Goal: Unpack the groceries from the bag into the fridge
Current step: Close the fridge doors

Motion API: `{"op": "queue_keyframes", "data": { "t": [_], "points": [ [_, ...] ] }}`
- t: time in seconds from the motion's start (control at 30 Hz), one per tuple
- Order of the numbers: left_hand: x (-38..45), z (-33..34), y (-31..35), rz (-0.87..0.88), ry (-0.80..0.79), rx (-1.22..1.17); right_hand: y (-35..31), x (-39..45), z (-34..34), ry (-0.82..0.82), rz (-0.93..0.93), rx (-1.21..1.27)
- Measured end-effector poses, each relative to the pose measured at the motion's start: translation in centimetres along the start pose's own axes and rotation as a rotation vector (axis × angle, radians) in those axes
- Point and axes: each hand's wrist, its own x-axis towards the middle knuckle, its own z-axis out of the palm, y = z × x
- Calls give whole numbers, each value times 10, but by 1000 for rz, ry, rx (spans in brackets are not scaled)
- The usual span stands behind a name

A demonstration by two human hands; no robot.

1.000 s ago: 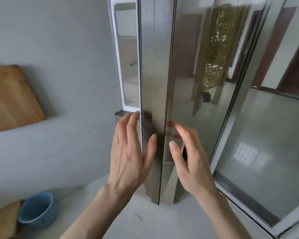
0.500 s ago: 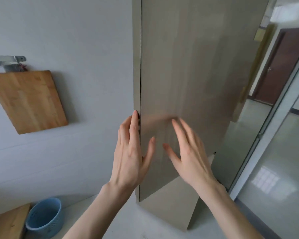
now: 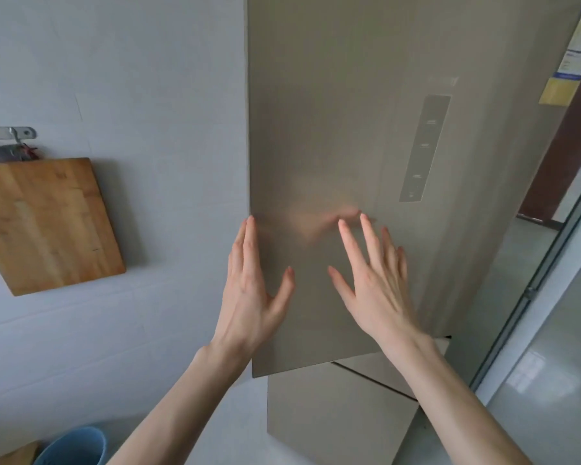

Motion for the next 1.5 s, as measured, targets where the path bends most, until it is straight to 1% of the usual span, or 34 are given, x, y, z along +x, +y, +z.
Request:
{"op": "queue_keyframes", "data": {
  "t": [0.13, 0.33, 0.43, 0.53, 0.6, 0.73, 0.93, 1.03, 1.17, 1.27, 1.37, 1.5],
  "points": [
    [29, 19, -18, -35, 1, 35, 4, 27, 20, -2, -6, -54],
    [70, 51, -45, -89, 40, 71, 1, 61, 49, 61, -9, -74],
    [90, 67, -64, -75, 58, 152, 5, 77, 65, 94, -5, -69],
    [107, 84, -81, -18, 97, 301, 12, 94, 80, 142, -6, -75],
    [117, 97, -92, 24, 77, 361, 16, 104, 90, 157, 6, -94],
    [135, 126, -112, 61, 15, 389, 33, 120, 108, 158, 12, -153],
    [160, 164, -135, 45, -54, 363, 51, 141, 130, 142, 22, -233],
    [172, 180, -147, 44, -77, 324, 54, 153, 139, 134, 56, -248],
    [186, 195, -161, 79, -129, 286, 56, 162, 154, 120, 124, -303],
    [197, 202, -173, 114, -172, 307, 56, 170, 162, 109, 162, -368],
    [206, 206, -184, 168, -168, 344, 54, 176, 169, 109, 186, -419],
    [209, 208, -192, 218, -161, 337, 52, 178, 176, 125, 206, -452]
  ]
}}
